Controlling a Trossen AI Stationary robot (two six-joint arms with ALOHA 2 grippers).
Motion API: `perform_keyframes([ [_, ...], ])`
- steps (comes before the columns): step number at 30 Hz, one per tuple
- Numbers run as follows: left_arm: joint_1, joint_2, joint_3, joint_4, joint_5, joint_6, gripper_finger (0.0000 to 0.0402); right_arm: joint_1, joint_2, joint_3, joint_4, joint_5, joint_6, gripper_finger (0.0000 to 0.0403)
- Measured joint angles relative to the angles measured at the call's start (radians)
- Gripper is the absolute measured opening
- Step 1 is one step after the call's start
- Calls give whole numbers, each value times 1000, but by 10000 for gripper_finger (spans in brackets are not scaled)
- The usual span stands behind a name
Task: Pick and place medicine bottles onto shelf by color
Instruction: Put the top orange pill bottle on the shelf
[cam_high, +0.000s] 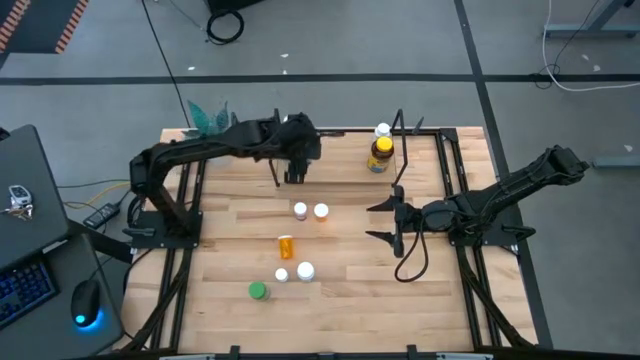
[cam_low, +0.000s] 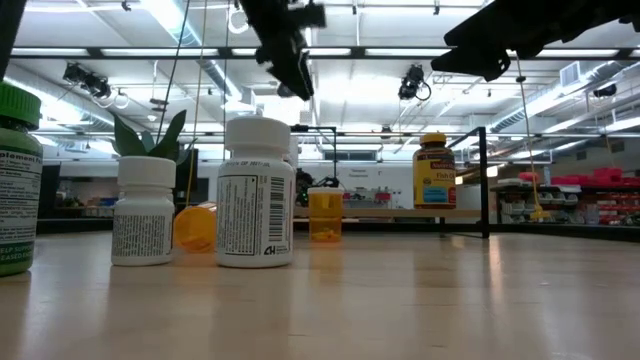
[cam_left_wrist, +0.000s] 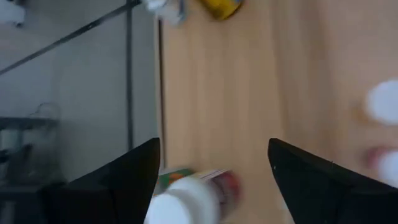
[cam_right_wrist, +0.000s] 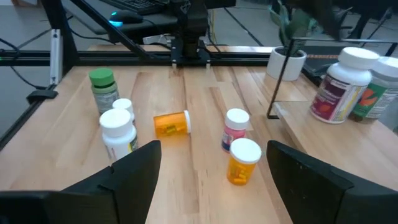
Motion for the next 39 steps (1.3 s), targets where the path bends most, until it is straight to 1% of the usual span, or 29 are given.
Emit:
perform_keyframes([
  [4, -86, -34, 0, -59, 37, -77, 288, 0, 0, 0, 0, 6, -12, 299],
  [15, -336, -58, 0, -196, 38, -332, 263, 0, 0, 0, 26, 4, -43, 299],
  [22, -441, -58, -6, -284, 37, -476, 236, 0, 0, 0, 26, 2, -47, 299],
  [25, -487, -68, -67, -282, 16, -526, 223, 1, 0, 0, 28, -5, -51, 299],
  [30, -560, -131, -231, -233, -59, -594, 199, 1, 1, 0, 53, -6, -57, 299],
  [34, -590, -205, -332, -146, -68, -630, 181, 1, 28, 0, 109, -14, -69, 299],
  [39, -611, -305, -437, -27, -68, -649, 167, 1, 112, 1, 220, -78, -73, 299],
])
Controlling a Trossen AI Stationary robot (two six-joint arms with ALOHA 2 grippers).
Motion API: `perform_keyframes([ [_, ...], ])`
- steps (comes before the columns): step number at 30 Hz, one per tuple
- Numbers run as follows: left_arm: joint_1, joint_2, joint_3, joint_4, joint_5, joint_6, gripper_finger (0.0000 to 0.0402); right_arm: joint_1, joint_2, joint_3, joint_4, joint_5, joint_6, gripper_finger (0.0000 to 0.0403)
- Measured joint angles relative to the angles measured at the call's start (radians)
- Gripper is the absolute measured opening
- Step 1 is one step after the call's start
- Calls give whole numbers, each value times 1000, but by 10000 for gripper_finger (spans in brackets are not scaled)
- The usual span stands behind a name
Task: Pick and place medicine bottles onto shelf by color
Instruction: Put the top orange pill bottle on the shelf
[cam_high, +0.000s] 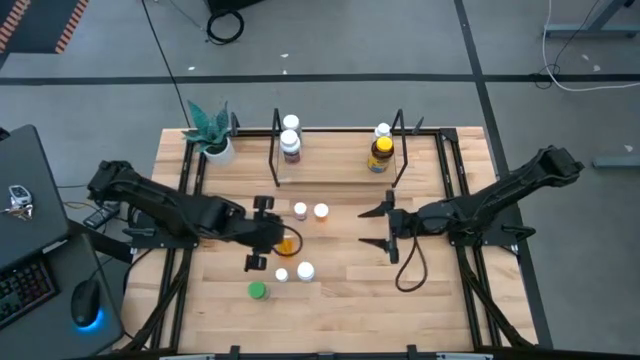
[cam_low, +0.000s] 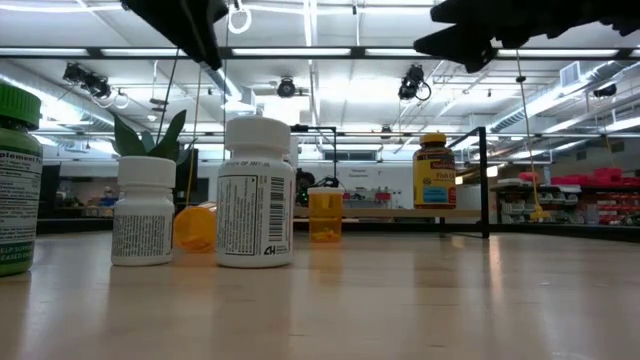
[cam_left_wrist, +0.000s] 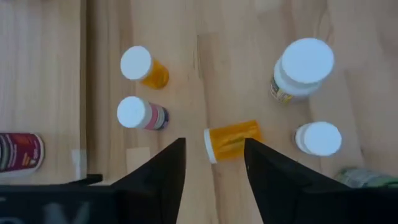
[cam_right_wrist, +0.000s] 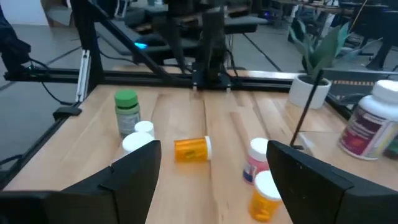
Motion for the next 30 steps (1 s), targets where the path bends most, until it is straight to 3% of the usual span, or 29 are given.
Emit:
perform_keyframes([
  [6, -35, -120, -139, 155, 0, 32, 159, -10, 167, 16, 145, 0, 4, 299],
  [15, -23, -278, -394, 376, -5, 187, 146, -81, 387, 180, 155, 0, 27, 299],
  [22, 9, -366, -559, 632, -88, 237, 133, -183, 492, 332, 24, -56, 106, 299],
  [30, 13, -420, -661, 850, -102, 263, 121, -232, 542, 499, -185, -85, 112, 299],
])
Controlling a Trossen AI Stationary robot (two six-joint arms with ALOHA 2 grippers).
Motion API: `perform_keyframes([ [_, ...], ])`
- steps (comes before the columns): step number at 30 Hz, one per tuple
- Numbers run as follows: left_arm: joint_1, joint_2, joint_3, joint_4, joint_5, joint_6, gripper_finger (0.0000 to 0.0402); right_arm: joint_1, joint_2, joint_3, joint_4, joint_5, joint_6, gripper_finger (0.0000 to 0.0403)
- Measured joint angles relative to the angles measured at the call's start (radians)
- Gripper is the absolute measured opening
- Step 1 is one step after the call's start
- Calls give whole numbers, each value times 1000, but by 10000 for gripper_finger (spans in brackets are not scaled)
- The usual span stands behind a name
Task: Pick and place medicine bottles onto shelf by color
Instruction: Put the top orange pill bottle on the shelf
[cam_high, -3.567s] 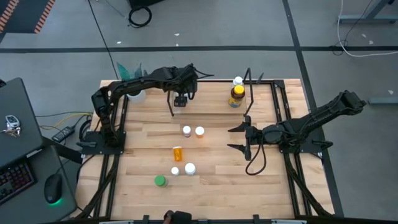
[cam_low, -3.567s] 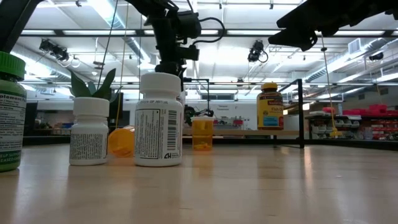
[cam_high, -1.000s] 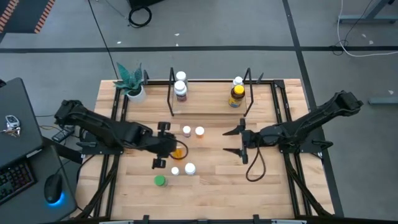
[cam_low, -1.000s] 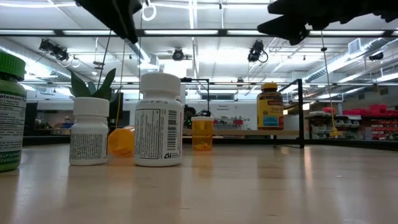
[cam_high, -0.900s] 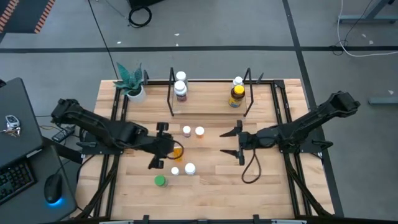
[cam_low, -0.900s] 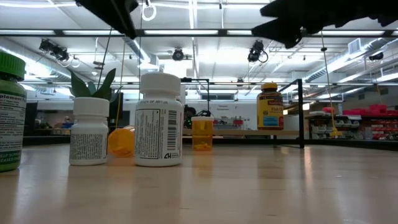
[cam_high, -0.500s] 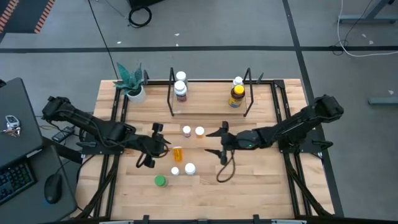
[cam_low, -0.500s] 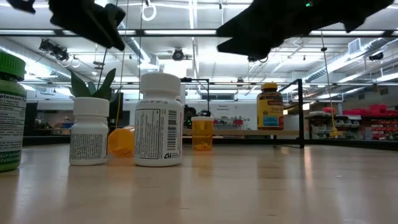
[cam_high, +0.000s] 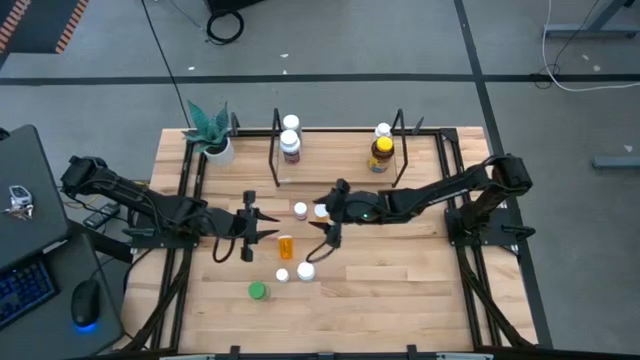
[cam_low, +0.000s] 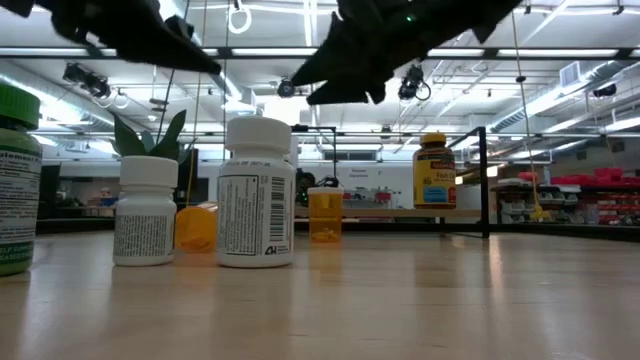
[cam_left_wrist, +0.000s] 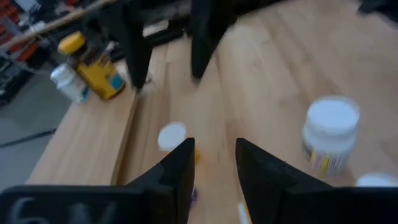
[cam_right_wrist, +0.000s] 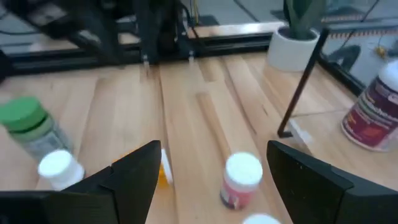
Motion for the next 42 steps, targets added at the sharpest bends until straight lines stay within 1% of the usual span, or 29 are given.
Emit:
perform_keyframes([
  [2, 0, -1, -31, 79, -2, 1, 118, -6, 0, 33, -90, -1, 6, 299],
  [4, 1, -23, -82, 94, -3, 7, 114, -7, 13, 66, -130, -1, 17, 299],
  [6, 0, -26, -118, 157, 3, 0, 111, -8, 18, 84, -192, 0, 25, 299],
  [8, -1, -50, -162, 162, 0, -6, 109, -13, 35, 107, -206, -2, 28, 299],
  [10, -1, -61, -187, 219, 3, -14, 107, -23, 38, 123, -274, -2, 32, 299],
  [11, -2, -82, -206, 219, 1, -15, 105, -30, 50, 138, -272, -4, 36, 299],
  [14, -6, -110, -240, 293, 0, -5, 101, -59, 65, 166, -339, -28, 38, 299],
  [16, -9, -146, -268, 312, -5, 3, 98, -76, 87, 199, -331, -55, 24, 299],
  [17, -9, -151, -274, 337, -10, 4, 96, -83, 89, 206, -371, -66, 15, 299],
  [19, -8, -201, -301, 328, -31, 8, 93, -99, 119, 247, -346, -95, -4, 299],
  [20, -9, -211, -305, 327, -36, 5, 91, -106, 122, 255, -380, -105, -14, 299],
  [21, -8, -218, -306, 344, -41, 3, 90, -111, 131, 266, -417, -105, -26, 299],
  [23, -8, -273, -326, 310, -52, 0, 87, -121, 154, 302, -385, -111, -58, 299],
  [25, -11, -283, -318, 327, -58, 0, 85, -127, 159, 324, -409, -109, -96, 299],
  [27, -15, -328, -327, 287, -71, 8, 84, -127, 166, 354, -394, -109, -134, 299],
  [29, -11, -333, -318, 312, -82, 8, 84, -126, 160, 376, -408, -109, -165, 299],
  [31, -12, -361, -326, 284, -90, 9, 84, -126, 157, 404, -402, -109, -196, 299],
  [33, -12, -362, -320, 300, -94, 7, 84, -126, 142, 425, -416, -108, -227, 299],
  [35, -14, -373, -323, 280, -99, 4, 84, -127, 137, 447, -397, -108, -253, 299],
  [42, -13, -371, -322, 263, -100, -17, 80, -128, 132, 455, -425, -109, -269, 299],
])
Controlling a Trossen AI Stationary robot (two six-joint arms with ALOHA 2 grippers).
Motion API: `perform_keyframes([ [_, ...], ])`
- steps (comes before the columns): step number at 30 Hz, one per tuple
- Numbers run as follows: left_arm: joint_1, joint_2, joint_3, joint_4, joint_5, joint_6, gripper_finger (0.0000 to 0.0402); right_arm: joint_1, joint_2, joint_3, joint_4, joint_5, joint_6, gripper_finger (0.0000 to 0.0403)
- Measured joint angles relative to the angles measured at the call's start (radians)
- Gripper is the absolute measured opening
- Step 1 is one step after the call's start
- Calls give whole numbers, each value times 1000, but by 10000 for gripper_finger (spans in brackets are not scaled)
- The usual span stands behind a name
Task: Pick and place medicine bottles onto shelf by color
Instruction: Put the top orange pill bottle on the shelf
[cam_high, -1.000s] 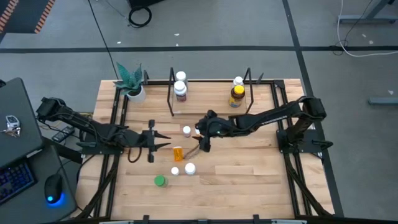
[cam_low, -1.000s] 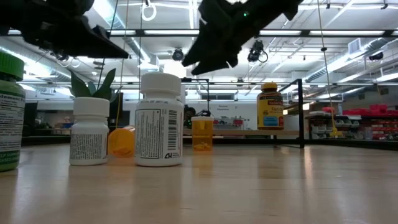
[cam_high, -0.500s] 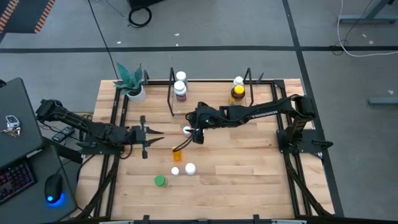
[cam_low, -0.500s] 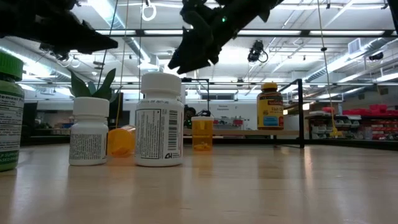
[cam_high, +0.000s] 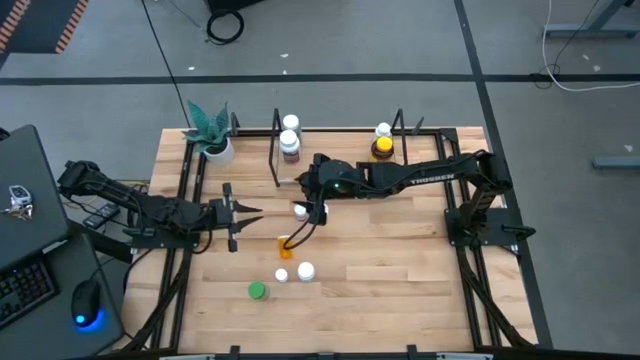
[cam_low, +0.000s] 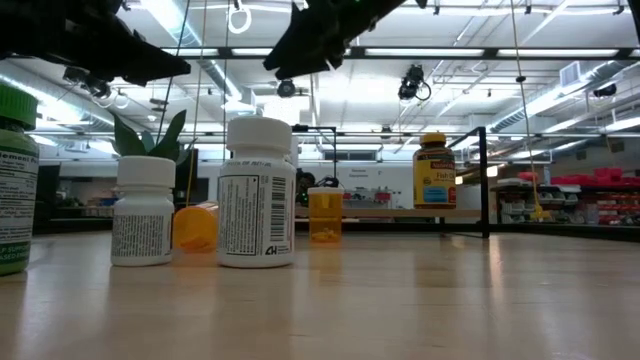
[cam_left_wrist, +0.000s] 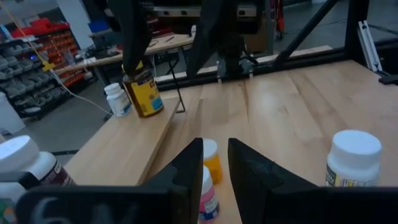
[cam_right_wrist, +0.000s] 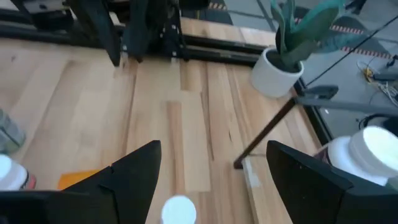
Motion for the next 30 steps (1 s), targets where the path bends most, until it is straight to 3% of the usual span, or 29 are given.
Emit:
perform_keyframes([
  [11, 2, 0, 0, 2, 0, -11, 95, -6, 0, -115, 42, -23, 12, 299],
  [18, 2, 0, 0, -5, 0, -11, 90, -37, 2, -231, 97, -33, 108, 300],
  [30, 3, 0, 0, -9, 0, 40, 96, -49, 18, -372, 276, -68, 135, 330],
])
